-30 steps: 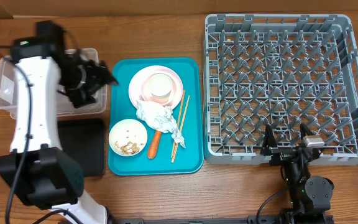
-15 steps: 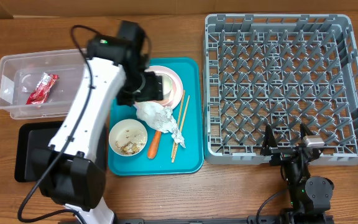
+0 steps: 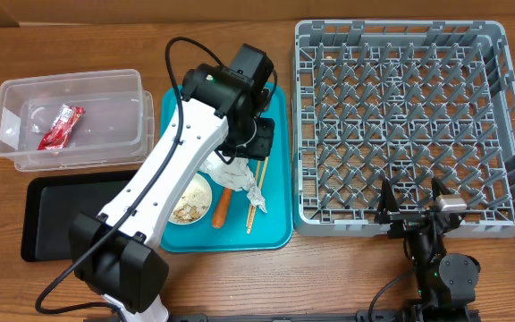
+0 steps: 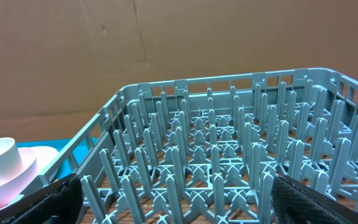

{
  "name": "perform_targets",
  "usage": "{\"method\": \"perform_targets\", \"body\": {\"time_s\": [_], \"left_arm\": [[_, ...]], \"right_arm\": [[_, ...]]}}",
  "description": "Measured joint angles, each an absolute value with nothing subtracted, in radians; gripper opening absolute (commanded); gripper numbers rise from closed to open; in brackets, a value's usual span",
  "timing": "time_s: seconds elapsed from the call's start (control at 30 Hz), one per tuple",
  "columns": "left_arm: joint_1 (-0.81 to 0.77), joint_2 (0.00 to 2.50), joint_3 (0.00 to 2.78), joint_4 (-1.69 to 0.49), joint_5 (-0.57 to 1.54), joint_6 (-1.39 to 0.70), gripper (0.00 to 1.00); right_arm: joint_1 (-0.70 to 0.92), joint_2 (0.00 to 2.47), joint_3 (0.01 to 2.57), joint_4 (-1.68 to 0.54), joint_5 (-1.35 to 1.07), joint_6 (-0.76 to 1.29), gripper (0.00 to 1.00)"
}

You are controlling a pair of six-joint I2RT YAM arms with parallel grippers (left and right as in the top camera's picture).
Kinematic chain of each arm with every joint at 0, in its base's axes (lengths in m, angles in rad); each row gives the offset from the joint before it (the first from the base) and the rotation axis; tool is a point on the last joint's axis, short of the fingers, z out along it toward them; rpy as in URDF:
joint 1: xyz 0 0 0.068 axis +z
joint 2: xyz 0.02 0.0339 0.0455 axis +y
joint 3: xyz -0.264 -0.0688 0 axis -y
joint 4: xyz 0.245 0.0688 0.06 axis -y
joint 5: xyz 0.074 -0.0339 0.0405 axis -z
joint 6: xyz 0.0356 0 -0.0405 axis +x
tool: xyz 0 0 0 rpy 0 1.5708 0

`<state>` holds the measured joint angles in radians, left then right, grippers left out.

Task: Sort waste into correct bins and load items into the dishwasher
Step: 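Move the left gripper back to the tray and grasp the crumpled tissue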

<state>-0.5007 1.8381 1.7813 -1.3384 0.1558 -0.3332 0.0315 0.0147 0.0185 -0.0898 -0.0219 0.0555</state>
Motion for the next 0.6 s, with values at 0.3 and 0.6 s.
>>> {"method": "perform_targets", "body": {"time_s": [0.3,0.6], "left_arm": [[-0.508,1.838,1.771,-1.325,0.128,-0.375,0.44],[-0.507,1.838,1.62,-1.214,0.045,-0.509,0.54]], "right_arm": [[0.031,0.015,0.019,-0.09,-0.022,0.056,1.0],[0.031,0.015,0.019,-0.09,-0.022,0.056,1.0]]}}
